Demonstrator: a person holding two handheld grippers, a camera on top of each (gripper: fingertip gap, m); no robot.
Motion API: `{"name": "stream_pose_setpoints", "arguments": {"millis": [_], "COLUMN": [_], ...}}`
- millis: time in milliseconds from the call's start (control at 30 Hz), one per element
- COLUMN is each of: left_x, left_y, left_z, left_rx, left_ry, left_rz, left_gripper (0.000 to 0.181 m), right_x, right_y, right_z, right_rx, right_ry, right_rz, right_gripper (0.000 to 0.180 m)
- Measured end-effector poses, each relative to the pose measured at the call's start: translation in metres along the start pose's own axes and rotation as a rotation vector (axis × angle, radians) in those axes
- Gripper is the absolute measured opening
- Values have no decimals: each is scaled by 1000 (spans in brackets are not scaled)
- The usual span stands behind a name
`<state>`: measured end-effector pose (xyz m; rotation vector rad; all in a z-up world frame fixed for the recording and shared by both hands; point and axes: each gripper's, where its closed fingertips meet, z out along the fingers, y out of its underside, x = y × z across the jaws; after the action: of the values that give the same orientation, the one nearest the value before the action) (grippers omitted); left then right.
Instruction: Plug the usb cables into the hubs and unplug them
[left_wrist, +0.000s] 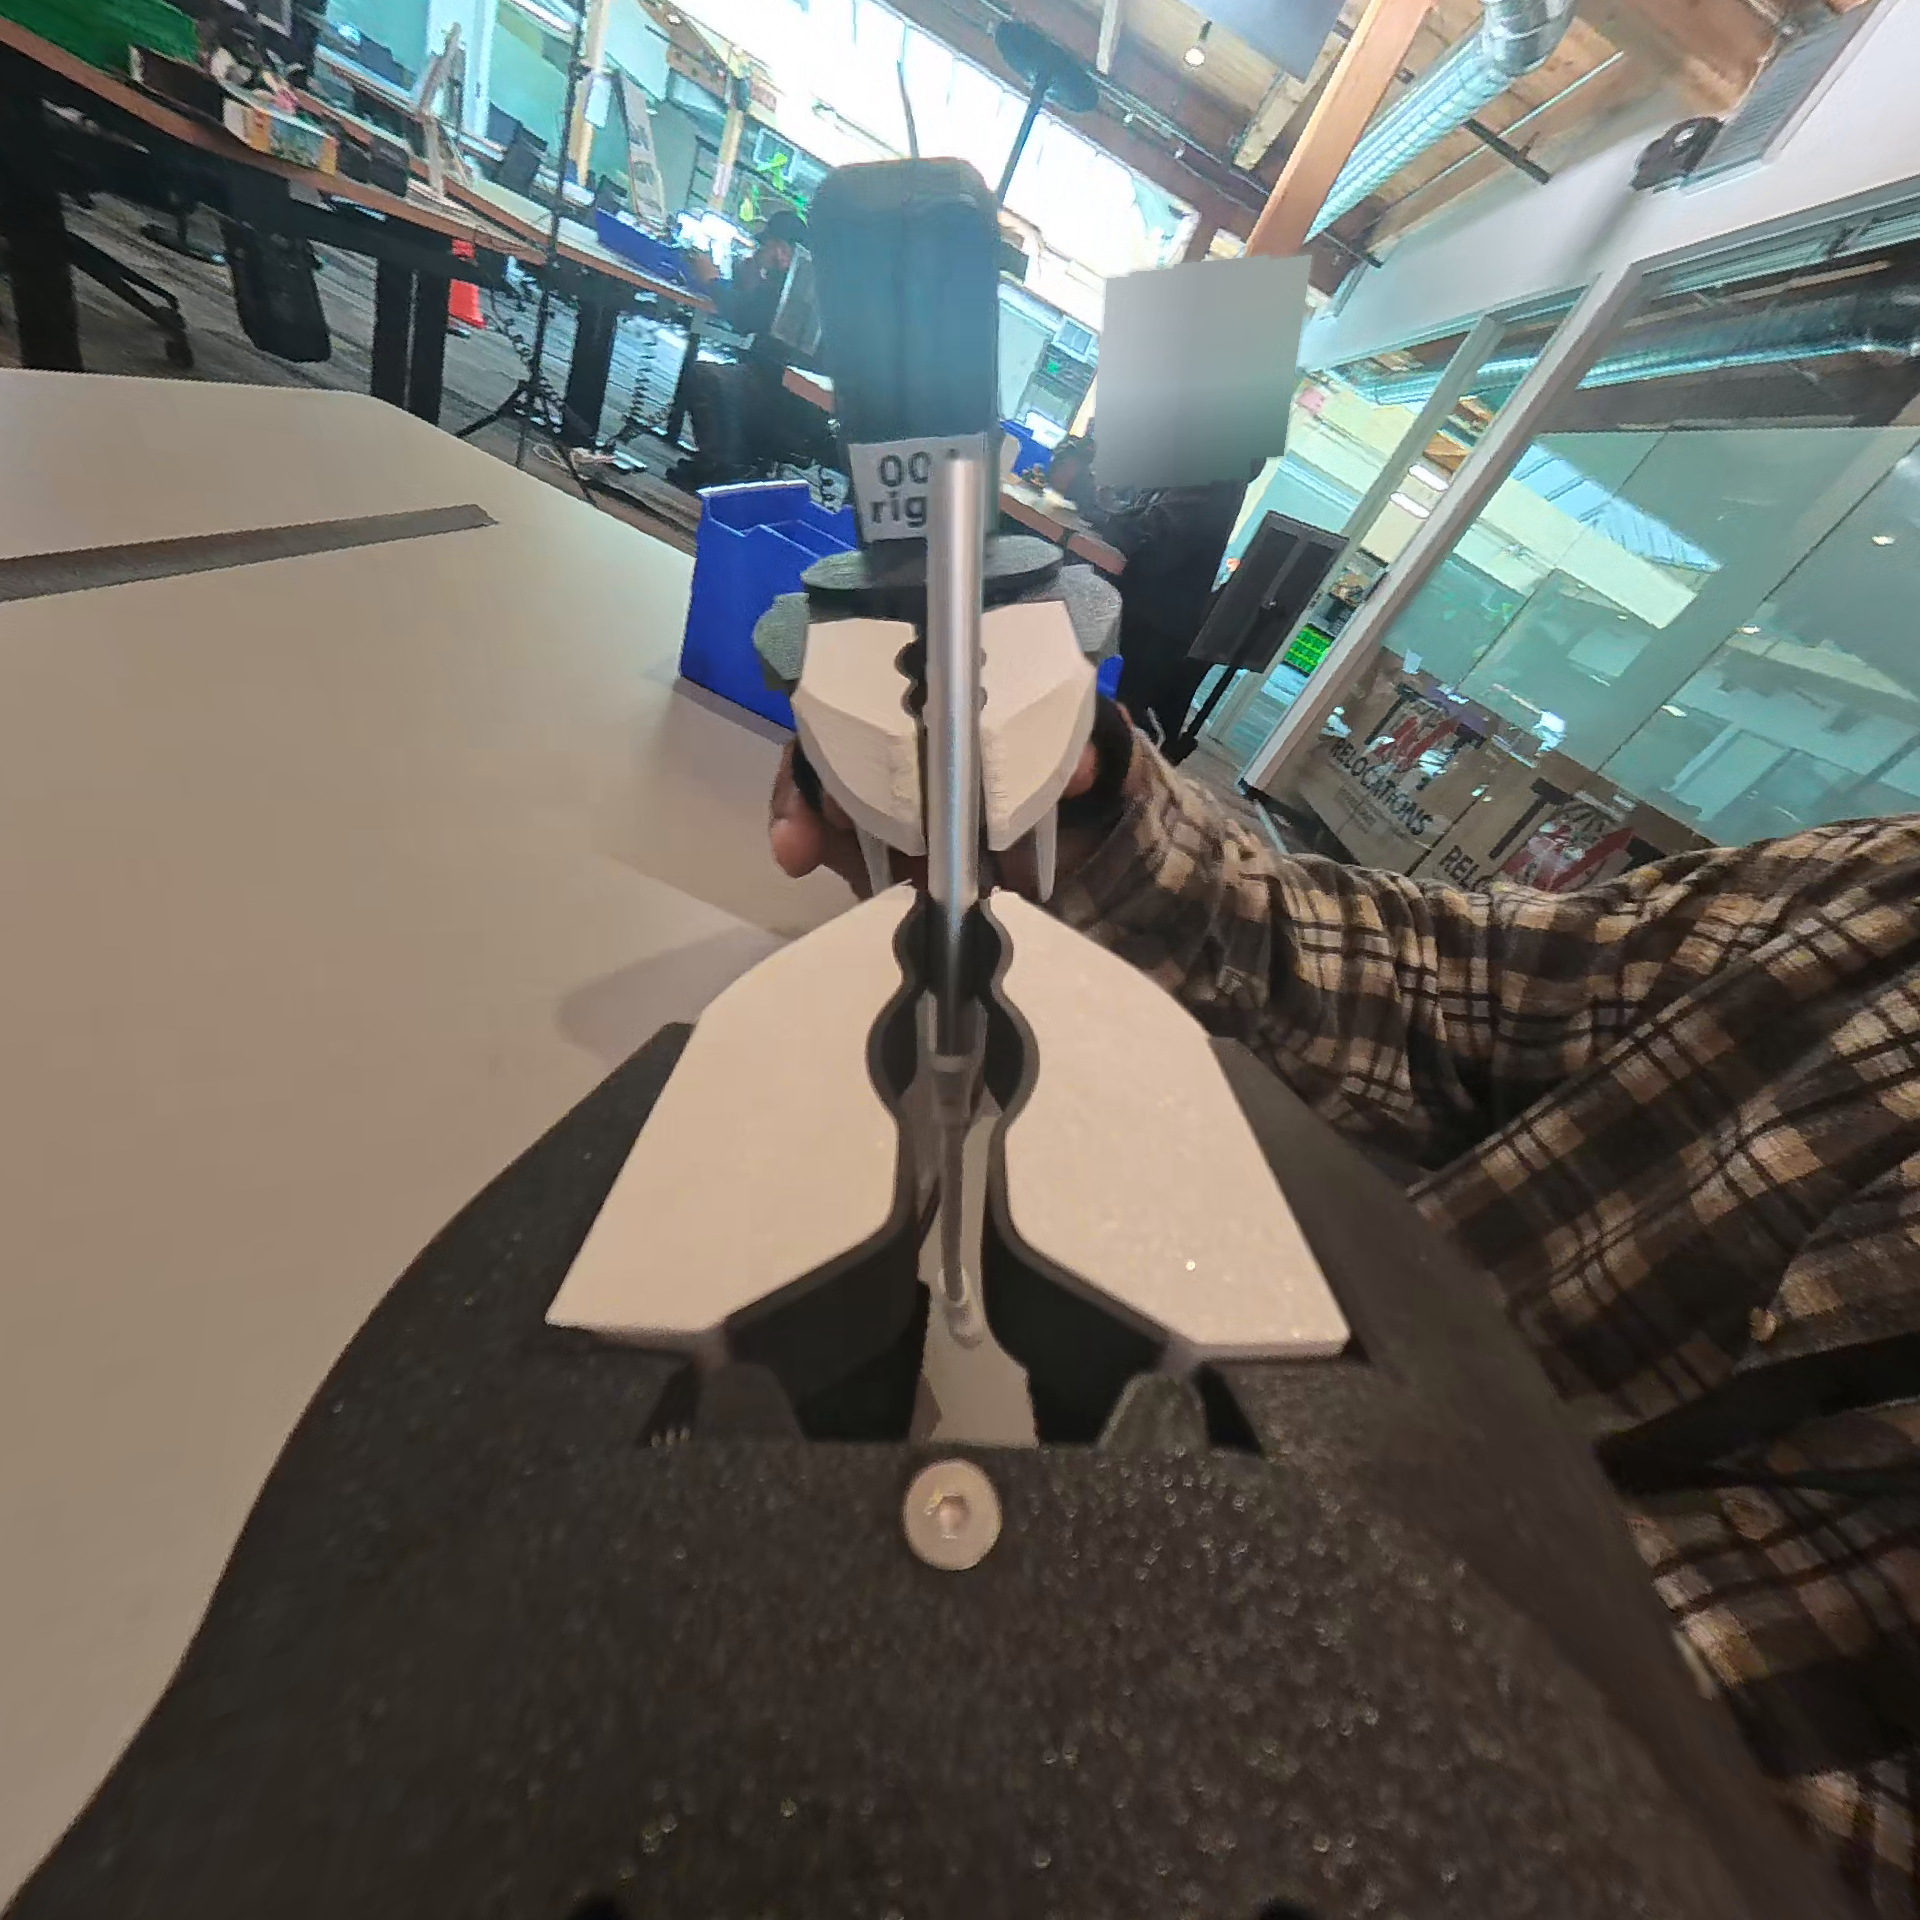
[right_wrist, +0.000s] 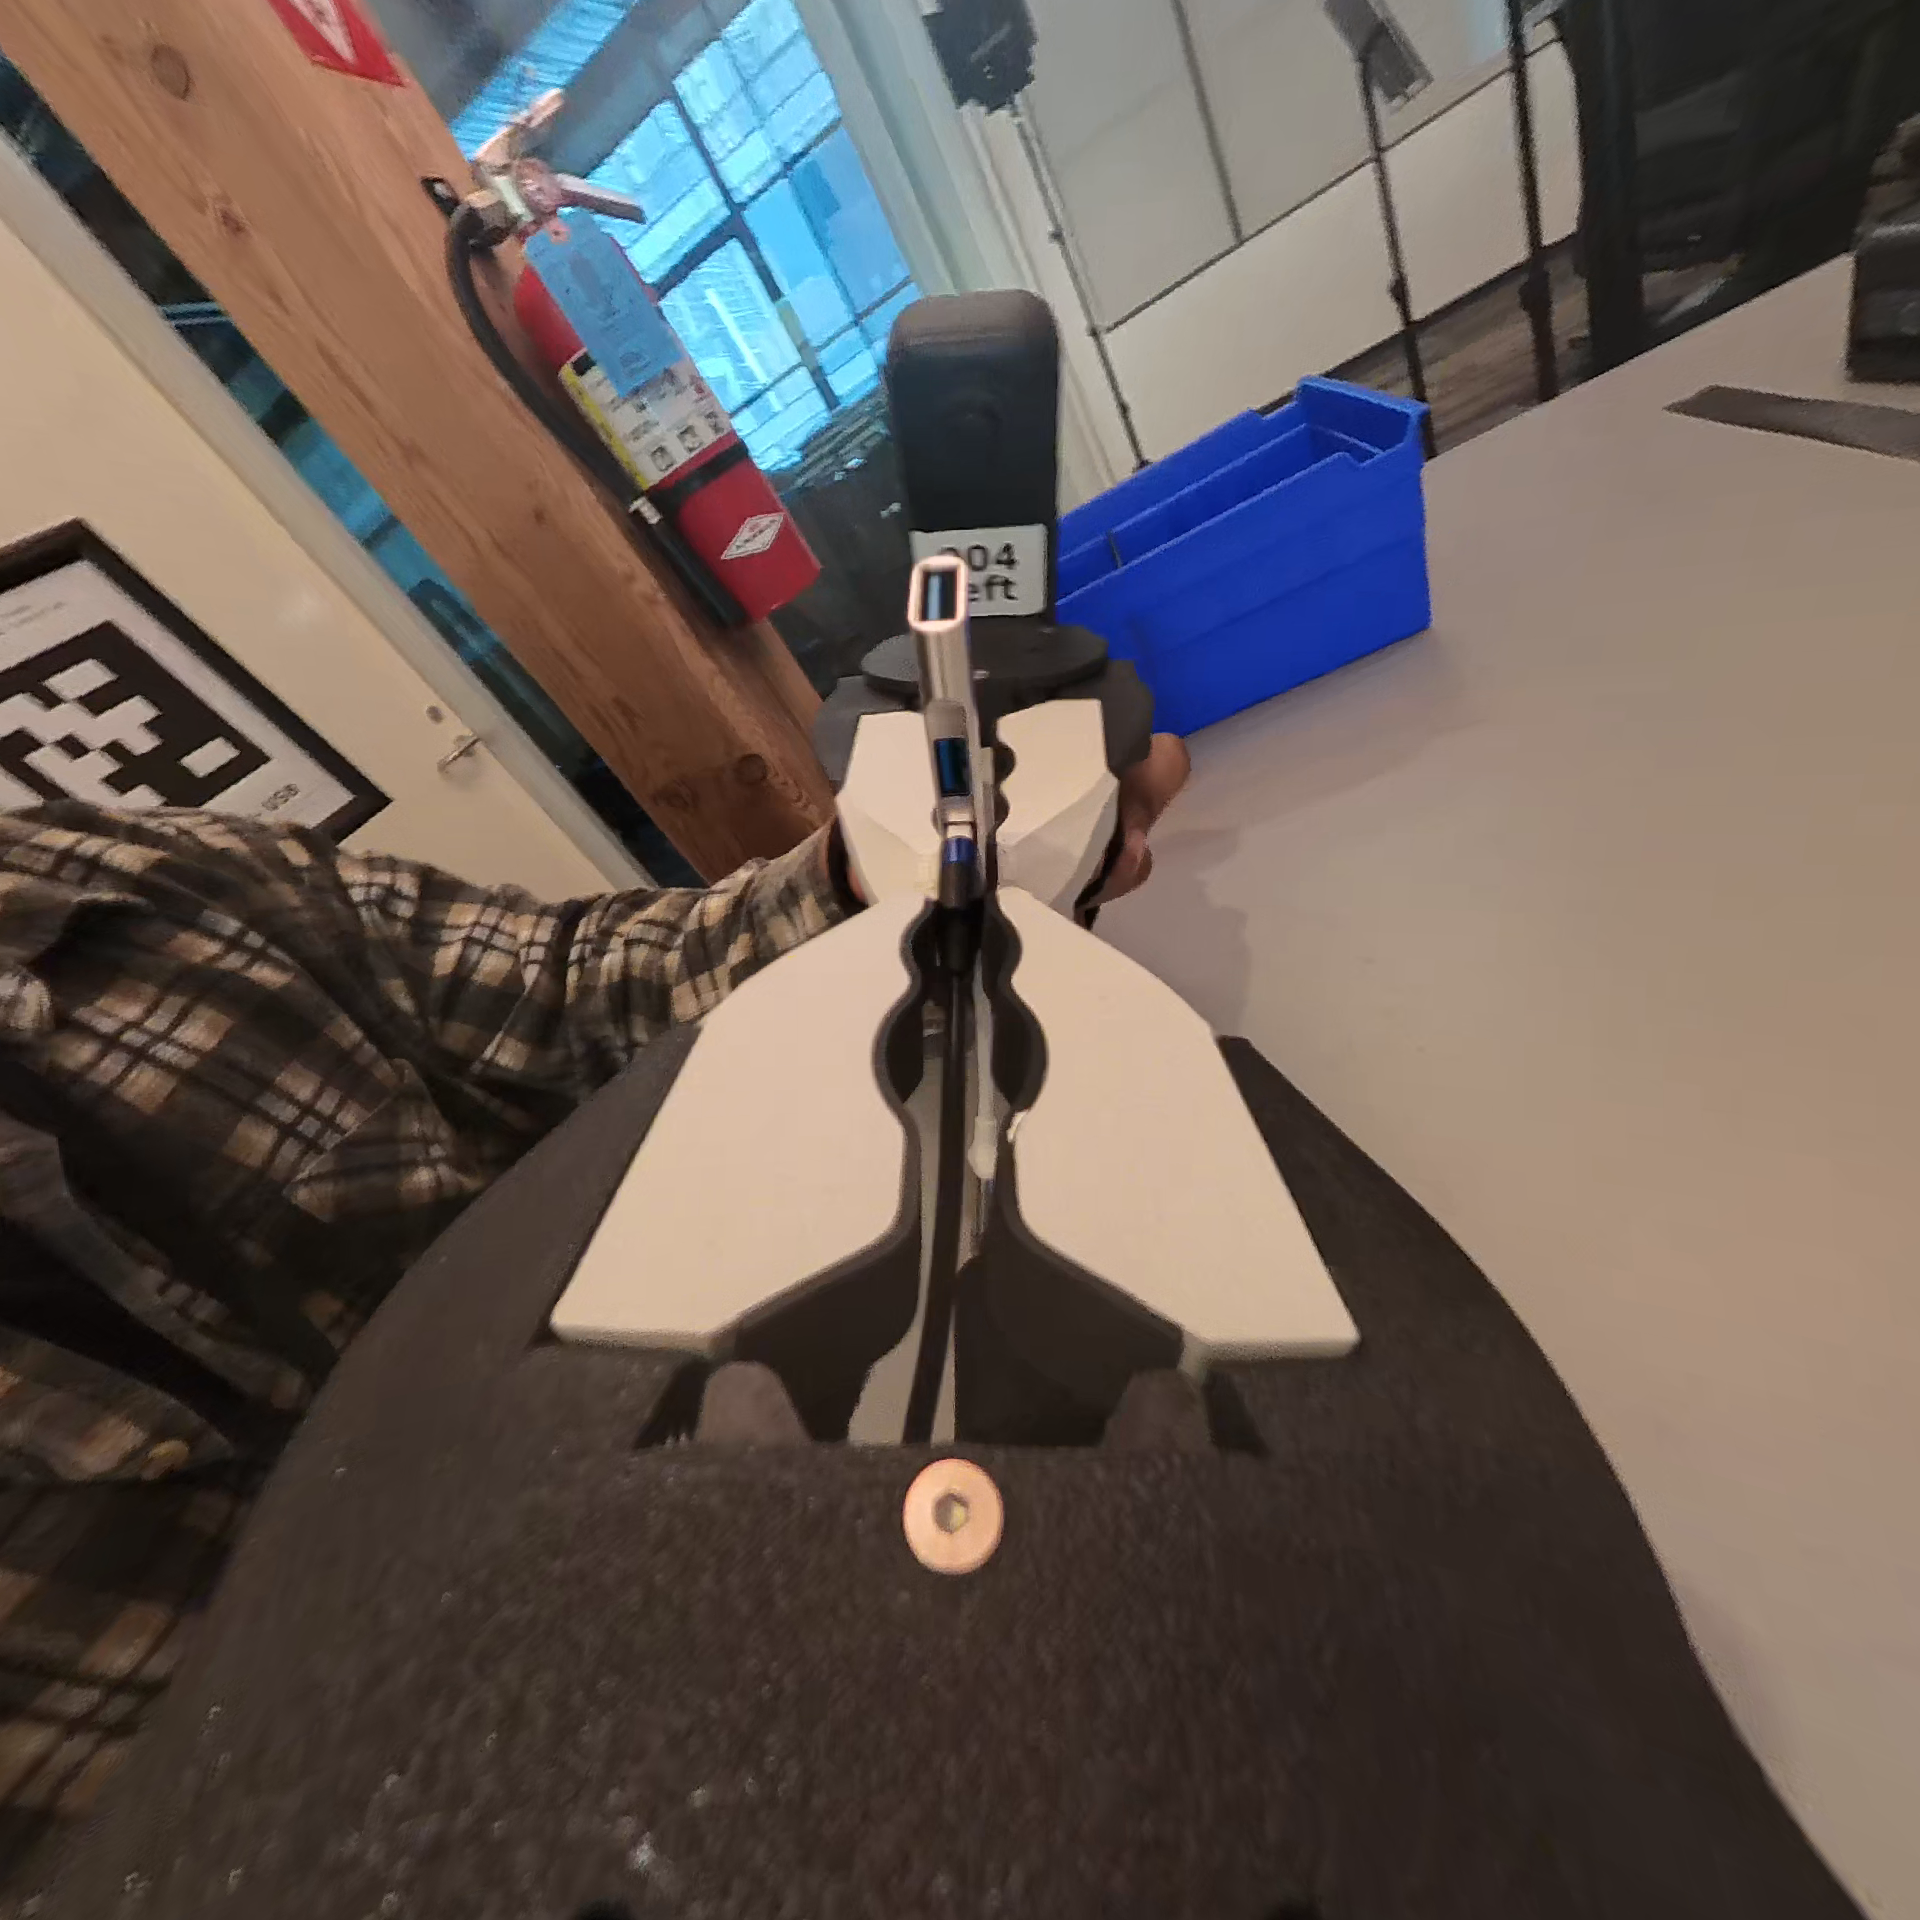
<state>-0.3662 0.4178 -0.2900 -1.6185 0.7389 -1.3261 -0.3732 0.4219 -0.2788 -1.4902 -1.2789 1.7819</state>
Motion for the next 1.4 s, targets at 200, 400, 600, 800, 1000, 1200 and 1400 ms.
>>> {"name": "stream_pose_setpoints", "arguments": {"millis": [200,400,600,800,1000,1200,1400], "left_x": [-2,7,16,19,21,33,44], "left_y": [-8,-16,-27,-35,-29,-30,-39], "left_z": [0,9,13,14,17,11,32], "left_rx": [59,107,185,243,166,-49,-199], "left_ry": [-34,-52,-31,-14,71,120,113], "left_rz": [-24,-7,-20,-51,-94,-26,95], "left_gripper": [7,6,6,6,6,26,46], "right_x": [3,-7,-16,-19,-20,-27,-34], "right_y": [0,0,-5,-7,-5,0,8], "right_z": [-3,-14,-19,-21,-23,-33,-29], "right_rx": [0,-11,45,77,20,-224,-362], "right_ry": [110,132,147,156,196,253,211], "right_rz": [17,-29,-53,-67,-83,-126,-115], "right_gripper": [6,6,7,7,7,6,6]}}
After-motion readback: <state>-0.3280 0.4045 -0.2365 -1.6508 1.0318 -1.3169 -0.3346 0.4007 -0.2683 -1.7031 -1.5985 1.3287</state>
